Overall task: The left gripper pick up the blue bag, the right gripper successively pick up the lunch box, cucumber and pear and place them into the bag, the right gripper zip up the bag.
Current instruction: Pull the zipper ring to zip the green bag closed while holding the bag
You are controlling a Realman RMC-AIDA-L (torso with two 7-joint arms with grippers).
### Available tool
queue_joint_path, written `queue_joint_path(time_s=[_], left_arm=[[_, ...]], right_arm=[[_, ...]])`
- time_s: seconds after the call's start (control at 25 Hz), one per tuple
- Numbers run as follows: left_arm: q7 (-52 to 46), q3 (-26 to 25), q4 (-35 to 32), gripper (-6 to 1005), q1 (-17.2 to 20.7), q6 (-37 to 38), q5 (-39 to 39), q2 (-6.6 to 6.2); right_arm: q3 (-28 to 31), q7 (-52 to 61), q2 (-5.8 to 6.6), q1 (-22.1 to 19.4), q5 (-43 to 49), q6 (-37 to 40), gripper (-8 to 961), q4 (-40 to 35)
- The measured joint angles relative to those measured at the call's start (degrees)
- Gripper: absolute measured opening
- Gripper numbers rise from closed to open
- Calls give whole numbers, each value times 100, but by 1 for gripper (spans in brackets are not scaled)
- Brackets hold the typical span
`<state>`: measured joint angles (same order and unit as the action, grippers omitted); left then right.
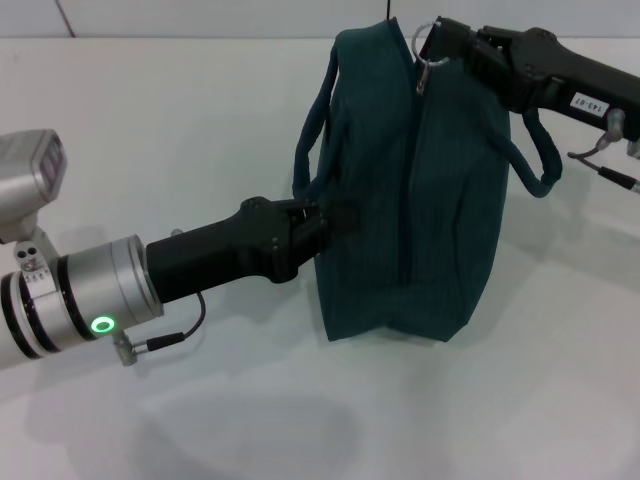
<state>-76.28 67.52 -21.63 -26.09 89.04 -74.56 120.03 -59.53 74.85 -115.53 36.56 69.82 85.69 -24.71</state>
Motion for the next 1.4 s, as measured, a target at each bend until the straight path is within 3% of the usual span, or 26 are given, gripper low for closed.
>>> queue_joint_path(time_s=[0.48, 1.08, 1.4], left_arm=[[442, 52, 167, 55, 134, -50, -22, -6], [482, -9, 138, 60, 536, 49, 33, -61], [473, -525, 116, 64, 734, 146, 61, -63]], right_arm=[[2, 324, 22, 22, -256, -144, 11, -27], [6, 339, 2, -4, -261, -1533, 16, 99], [4, 324, -8, 12, -381, -1726, 19, 266]])
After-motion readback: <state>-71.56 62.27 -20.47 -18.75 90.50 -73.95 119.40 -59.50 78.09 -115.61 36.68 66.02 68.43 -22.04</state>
